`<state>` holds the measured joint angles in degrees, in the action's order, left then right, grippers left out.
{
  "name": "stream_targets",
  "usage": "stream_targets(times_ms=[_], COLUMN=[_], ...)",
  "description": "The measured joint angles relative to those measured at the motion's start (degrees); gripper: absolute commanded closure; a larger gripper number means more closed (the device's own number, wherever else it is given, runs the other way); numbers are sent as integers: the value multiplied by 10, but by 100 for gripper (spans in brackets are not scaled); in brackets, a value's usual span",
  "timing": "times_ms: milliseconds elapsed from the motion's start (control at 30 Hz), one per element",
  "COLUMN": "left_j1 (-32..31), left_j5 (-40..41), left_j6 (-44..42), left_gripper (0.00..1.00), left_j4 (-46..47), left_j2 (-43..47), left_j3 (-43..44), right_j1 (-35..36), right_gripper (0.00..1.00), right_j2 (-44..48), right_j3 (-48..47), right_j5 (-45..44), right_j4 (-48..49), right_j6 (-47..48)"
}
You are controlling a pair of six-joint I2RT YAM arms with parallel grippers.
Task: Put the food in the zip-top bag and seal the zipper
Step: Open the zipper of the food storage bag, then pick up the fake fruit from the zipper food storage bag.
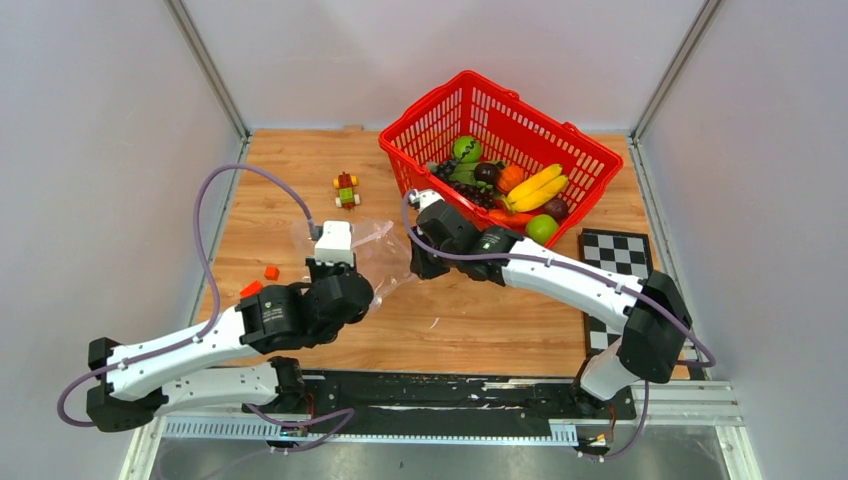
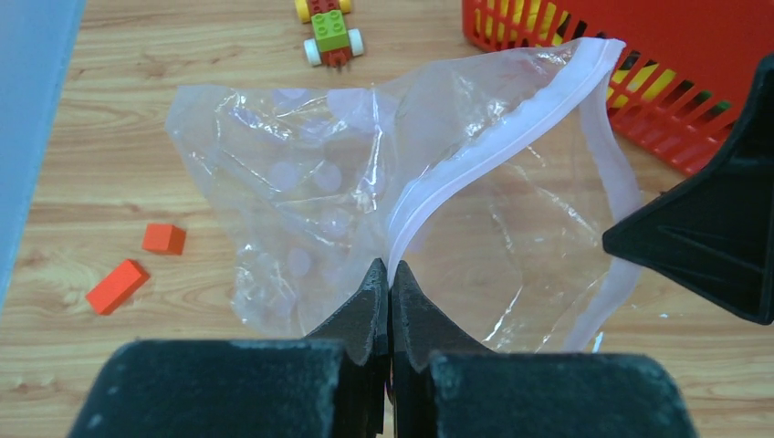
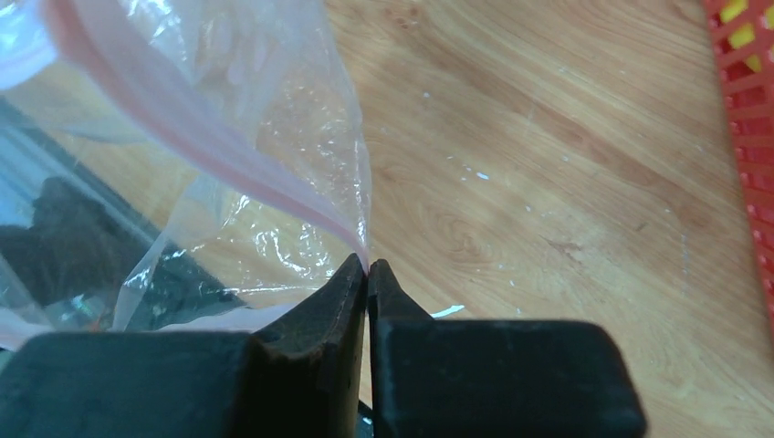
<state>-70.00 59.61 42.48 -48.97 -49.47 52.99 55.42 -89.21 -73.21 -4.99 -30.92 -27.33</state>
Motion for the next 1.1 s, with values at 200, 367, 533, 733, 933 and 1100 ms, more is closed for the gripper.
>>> stream_targets(times_ms=[200,367,533,733,933,1100], left_j1=[0,0,0,1,6,10], left_j5=[-5,-6,-7,-12,-21,-33], left_j6=[-10,-18,-23,-30,-40,-45], left_gripper=[100,100,100,100,100,100], left_j4=[28,41,54,65,74,79], left_j2=[14,6,-2,-10,-7,6], left_j3=[-16,-22,-25,-27,-27,-31], right_j1=[0,0,0,-31,-223,-345], right_gripper=[67,50,45,43,43,40], right_j2=[22,86,157,204,205,138], right_j3=[-2,-2,-2,-36,-79,-99], right_j5=[77,103,91,-19,-38,-8], right_j4=[19,30,33,11,3,-17], right_j6=[13,23,48,103,120,124])
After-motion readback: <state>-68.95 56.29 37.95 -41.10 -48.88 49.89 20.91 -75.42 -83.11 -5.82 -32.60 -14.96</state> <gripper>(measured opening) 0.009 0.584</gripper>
